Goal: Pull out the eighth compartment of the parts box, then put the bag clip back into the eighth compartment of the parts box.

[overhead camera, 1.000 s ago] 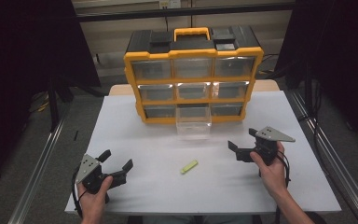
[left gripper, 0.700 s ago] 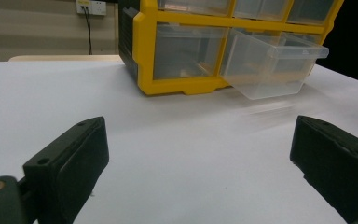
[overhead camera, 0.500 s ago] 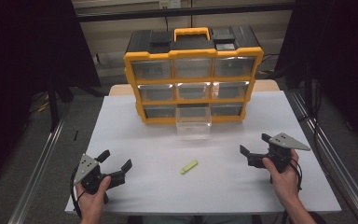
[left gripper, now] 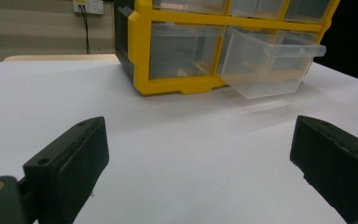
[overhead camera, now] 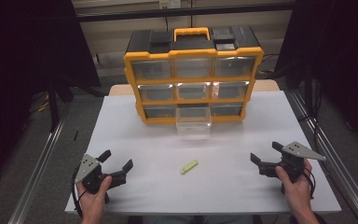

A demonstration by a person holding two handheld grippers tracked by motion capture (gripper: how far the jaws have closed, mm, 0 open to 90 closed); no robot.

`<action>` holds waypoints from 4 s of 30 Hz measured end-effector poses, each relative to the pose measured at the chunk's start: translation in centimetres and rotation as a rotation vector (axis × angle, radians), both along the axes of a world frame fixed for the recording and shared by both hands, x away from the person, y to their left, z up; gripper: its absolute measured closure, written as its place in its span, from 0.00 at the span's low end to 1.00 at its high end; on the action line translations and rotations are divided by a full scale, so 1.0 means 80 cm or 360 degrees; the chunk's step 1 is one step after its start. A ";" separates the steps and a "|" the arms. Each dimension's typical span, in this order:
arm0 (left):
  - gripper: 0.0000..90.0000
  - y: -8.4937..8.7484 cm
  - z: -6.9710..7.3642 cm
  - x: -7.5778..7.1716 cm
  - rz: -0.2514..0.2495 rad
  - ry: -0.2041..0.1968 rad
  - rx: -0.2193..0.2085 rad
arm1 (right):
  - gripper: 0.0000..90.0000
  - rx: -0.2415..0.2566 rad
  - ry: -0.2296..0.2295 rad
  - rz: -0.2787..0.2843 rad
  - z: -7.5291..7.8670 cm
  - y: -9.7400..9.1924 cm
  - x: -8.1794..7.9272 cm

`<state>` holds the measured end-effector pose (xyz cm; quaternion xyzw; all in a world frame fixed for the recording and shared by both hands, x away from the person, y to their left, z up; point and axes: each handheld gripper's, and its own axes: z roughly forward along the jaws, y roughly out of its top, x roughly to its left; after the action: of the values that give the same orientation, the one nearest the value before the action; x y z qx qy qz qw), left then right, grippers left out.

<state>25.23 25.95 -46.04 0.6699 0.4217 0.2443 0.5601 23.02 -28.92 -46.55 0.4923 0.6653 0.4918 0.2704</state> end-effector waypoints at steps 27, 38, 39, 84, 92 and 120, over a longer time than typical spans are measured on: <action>0.05 0.001 0.001 0.000 -0.0034 0.0020 0.0005 | 0.02 0.0004 0.0203 0.0475 0.004 0.045 0.010; 0.06 -0.001 0.001 0.000 -0.0053 0.0020 0.0020 | 0.02 -0.0008 0.0327 0.0658 0.007 0.064 0.017; 0.06 -0.001 0.001 0.000 -0.0054 0.0019 0.0021 | 0.03 -0.0013 0.0336 0.0671 0.008 0.066 0.018; 0.06 -0.003 0.000 0.000 -0.0071 0.0025 0.0041 | 0.03 -0.0098 0.0403 0.1111 0.014 0.173 0.058; 0.06 -0.002 0.000 0.001 -0.0066 0.0023 0.0041 | 0.04 -0.0161 0.0425 0.1165 0.018 0.186 0.073; 0.06 -0.001 0.001 0.001 -0.0069 0.0020 0.0040 | 0.11 -0.0424 0.0566 0.1360 0.024 0.225 0.110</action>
<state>25.31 25.83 -45.99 0.6874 0.4076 0.2331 0.5542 31.79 -10.88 -44.65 0.2122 0.9013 0.3775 -0.0132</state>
